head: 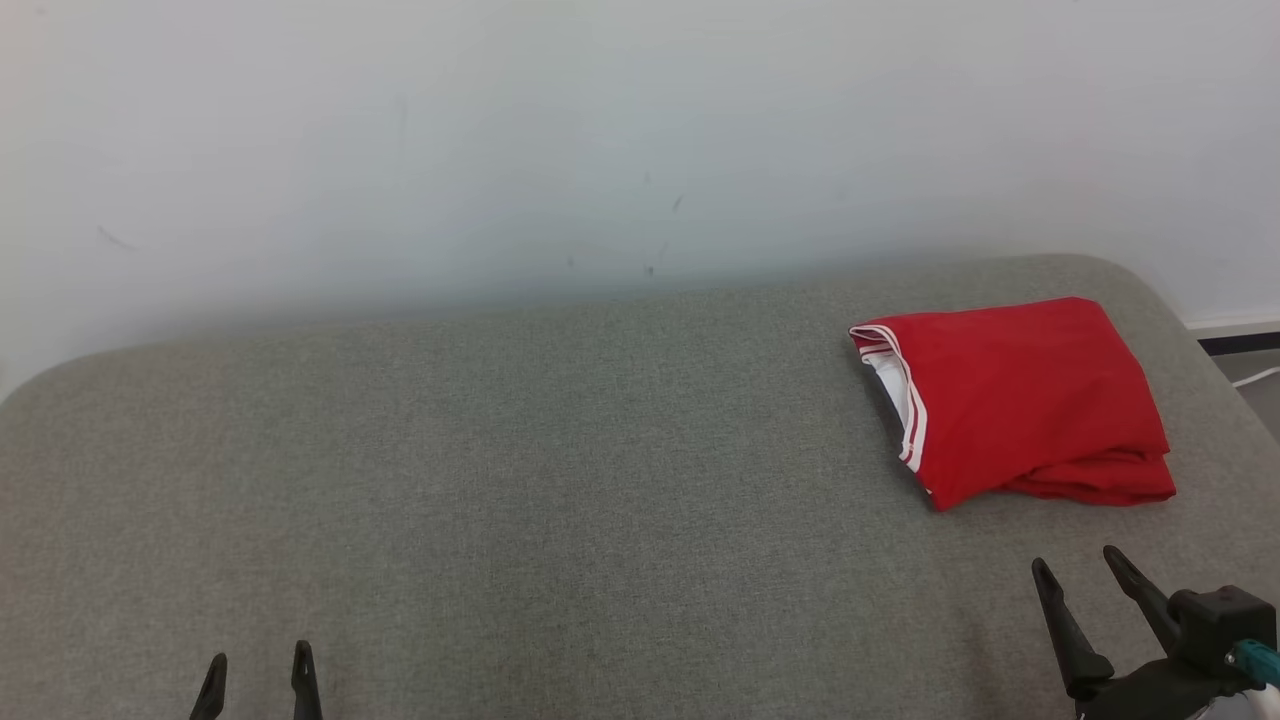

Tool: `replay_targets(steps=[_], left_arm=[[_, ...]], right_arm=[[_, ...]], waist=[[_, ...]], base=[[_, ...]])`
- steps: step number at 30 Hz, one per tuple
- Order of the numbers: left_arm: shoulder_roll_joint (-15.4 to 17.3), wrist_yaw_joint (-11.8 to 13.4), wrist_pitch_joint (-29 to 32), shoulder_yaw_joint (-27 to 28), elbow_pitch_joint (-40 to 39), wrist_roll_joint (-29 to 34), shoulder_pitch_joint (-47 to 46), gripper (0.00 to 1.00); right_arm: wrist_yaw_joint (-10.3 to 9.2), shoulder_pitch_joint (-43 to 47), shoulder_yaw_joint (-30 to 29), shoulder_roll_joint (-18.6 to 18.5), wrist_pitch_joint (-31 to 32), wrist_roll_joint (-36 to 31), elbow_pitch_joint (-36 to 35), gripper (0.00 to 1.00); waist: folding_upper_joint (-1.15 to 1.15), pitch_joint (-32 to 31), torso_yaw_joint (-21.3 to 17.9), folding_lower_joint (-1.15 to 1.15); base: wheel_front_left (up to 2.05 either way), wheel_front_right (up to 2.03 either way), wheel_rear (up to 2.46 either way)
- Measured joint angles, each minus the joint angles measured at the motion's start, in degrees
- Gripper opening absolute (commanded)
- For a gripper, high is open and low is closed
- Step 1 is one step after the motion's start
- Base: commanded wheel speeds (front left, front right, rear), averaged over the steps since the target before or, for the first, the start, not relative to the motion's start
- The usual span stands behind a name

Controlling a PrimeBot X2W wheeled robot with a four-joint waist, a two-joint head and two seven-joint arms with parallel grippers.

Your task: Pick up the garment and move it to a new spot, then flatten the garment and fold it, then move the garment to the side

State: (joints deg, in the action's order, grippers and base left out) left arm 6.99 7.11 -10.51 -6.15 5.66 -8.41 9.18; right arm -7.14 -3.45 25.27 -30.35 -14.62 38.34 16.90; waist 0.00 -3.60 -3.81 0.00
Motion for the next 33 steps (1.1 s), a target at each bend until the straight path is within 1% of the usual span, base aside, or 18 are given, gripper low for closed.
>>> replay_targets(steps=[12, 23, 24, 29, 32, 33], left_arm=[[-0.5, 0.0, 1.5, 0.1, -1.4, 1.0, 0.0, 1.00], [-0.8, 0.0, 2.2, 0.0, -2.4, 1.3, 0.0, 1.00], [-0.9, 0.0, 2.2, 0.0, -2.5, 1.4, 0.0, 0.00], [-1.9, -0.1, 2.2, -0.3, 0.4, 1.0, 0.1, 0.00], [-1.9, -0.2, 2.5, -0.1, 0.8, 0.1, 0.0, 0.00], [-1.9, -0.6, 2.5, 0.0, 0.9, -0.4, 0.0, 0.00]], right_arm=[[0.00, 1.3, -4.8, 2.7, 0.0, -5.1, -1.7, 1.00], [0.00, 2.5, -7.1, 4.1, 0.0, -8.5, -2.8, 1.00], [0.00, 2.7, -7.3, 4.1, 0.0, -8.8, -3.0, 0.00], [0.09, 5.0, -6.1, 6.8, 0.1, -8.6, -0.6, 0.00], [0.52, 5.3, -6.7, 7.4, 0.6, -7.6, -0.5, 0.00], [0.59, 5.3, -7.1, 7.4, 0.7, -7.1, -0.5, 0.00]], waist=[[0.00, 0.4, 0.3, 0.00], [0.00, 0.3, 0.5, 0.00], [0.00, 0.3, 0.5, 0.00], [0.00, 0.3, 0.5, 0.00], [0.00, 0.3, 0.5, 0.00], [0.01, 0.4, 0.6, 0.00]], base=[[0.00, 0.00, 0.00], [0.00, 0.00, 0.00], [0.00, 0.00, 0.00], [0.00, 0.00, 0.00], [0.00, 0.00, 0.00], [0.00, 0.00, 0.00]])
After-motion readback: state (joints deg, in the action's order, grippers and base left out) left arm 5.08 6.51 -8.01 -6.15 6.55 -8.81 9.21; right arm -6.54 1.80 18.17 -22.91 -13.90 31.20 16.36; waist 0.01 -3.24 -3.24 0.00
